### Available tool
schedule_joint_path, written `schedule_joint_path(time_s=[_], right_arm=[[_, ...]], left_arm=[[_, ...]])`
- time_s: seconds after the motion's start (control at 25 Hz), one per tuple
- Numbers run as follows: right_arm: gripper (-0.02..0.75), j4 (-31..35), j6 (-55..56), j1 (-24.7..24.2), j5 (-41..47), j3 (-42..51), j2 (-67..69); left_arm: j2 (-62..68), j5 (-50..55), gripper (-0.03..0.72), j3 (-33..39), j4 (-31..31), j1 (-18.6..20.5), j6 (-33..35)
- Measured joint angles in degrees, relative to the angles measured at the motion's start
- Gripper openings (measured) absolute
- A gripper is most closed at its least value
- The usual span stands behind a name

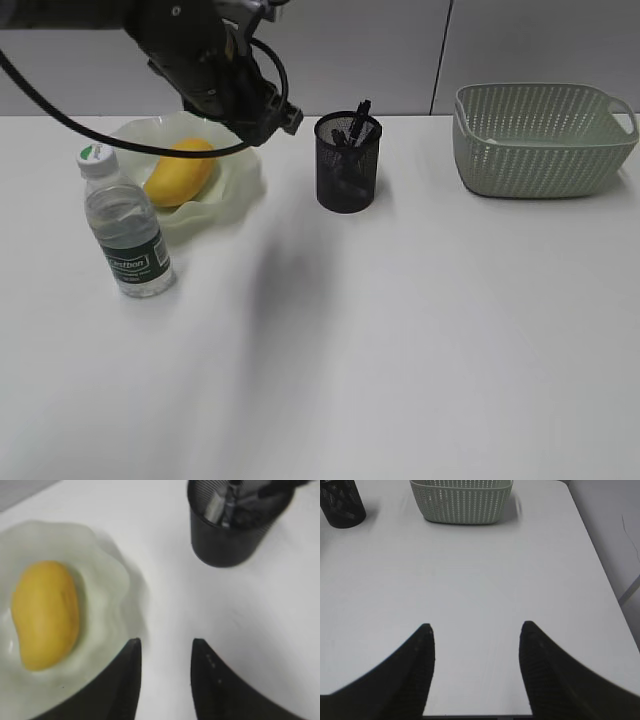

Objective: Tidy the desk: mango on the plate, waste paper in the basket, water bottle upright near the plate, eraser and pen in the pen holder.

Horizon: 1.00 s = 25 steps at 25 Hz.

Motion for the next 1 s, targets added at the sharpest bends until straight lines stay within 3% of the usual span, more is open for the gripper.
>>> schedule_joint_path(time_s=[0.08, 0.2, 0.44, 0.72, 1.0], right_arm=[[0.434, 0.0, 0.0, 0.0, 0.0, 0.0, 0.0], [0.434, 0.0, 0.0, 0.0, 0.0, 0.0, 0.0], [0.434, 0.0, 0.0, 0.0, 0.0, 0.0, 0.0], [0.434, 0.0, 0.0, 0.0, 0.0, 0.0, 0.0], [0.434, 0.1, 0.0, 0.0, 0.0, 0.0, 0.0]], left_arm=[[-2.9, 2.9, 0.250, 1.4, -5.7, -0.1, 3.6], [-10.9, 1.9, 0.248, 7.1, -9.1, -0.2, 5.3], [-36.2, 1.4, 0.248, 24.3, -10.0, -0.4, 5.8], [-71.3, 11.2, 0.248, 42.5, -9.9, -0.4, 5.8], [-97.8, 23.3, 0.248, 52.4, -10.0, -0.4, 5.8]])
